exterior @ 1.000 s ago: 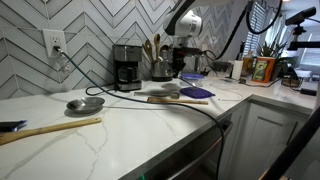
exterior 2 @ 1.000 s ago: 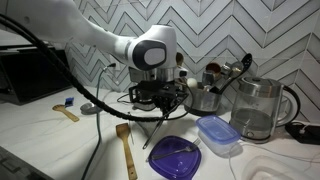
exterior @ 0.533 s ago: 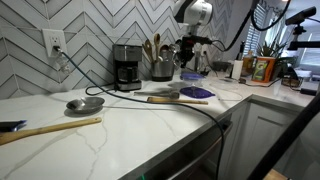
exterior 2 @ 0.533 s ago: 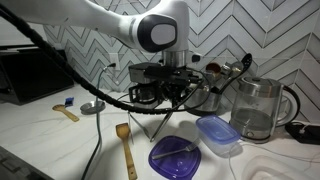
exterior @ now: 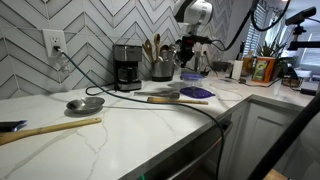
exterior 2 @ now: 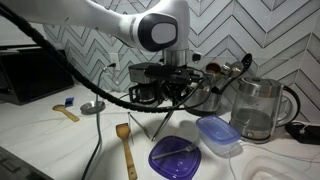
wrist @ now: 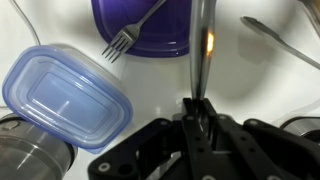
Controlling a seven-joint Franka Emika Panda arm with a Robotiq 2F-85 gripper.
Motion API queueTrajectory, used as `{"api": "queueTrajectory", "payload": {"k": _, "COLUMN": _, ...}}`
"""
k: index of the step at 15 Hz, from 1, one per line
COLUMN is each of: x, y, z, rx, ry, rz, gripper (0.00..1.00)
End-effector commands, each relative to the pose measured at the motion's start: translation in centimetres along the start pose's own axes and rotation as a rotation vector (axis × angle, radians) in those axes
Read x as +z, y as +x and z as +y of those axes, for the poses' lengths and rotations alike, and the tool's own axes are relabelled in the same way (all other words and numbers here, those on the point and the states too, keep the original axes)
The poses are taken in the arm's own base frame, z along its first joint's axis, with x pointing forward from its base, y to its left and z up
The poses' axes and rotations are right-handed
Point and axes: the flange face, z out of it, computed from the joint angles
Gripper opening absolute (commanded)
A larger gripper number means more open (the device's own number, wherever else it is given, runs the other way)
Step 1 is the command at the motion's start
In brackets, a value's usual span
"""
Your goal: Put the silver serving spoon on the lunchbox with a light blue lid
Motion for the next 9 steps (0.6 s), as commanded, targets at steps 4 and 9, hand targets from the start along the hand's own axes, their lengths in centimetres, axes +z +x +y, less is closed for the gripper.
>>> {"api": "queueTrajectory", "payload": {"k": 4, "x": -0.7, "y": 2.0, "z": 3.7, "rx": -0.149, "ry": 0.027, "rz": -0.07, "gripper": 0.03}}
{"api": "queueTrajectory", "payload": {"k": 9, "x": 0.1, "y": 3.8, "z": 7.0, "rx": -0.247, "ry": -0.03, "rz": -0.1, "gripper": 0.03}}
